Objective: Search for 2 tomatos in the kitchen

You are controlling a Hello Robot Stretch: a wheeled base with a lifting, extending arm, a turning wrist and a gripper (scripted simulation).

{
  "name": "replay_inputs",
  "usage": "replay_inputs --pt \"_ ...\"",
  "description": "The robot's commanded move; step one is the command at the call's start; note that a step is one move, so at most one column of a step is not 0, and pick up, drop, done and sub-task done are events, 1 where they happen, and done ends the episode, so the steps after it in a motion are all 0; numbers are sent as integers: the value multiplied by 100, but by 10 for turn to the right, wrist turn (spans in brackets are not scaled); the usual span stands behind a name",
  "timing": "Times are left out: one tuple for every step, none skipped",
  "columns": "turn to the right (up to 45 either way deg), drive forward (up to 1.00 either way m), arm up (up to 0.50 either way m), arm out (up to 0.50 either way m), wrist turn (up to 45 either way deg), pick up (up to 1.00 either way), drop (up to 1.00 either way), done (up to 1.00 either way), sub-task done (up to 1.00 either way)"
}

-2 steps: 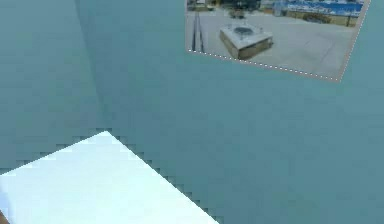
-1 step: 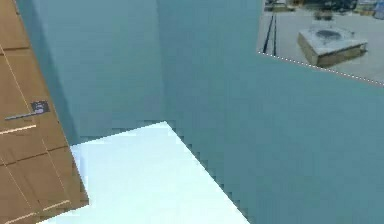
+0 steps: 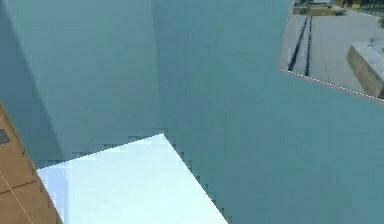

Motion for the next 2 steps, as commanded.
replay_inputs --pt "-450 0 0 0 0 0 0 0 0" --pt "-420 0 0 0 0 0 0 0 0"
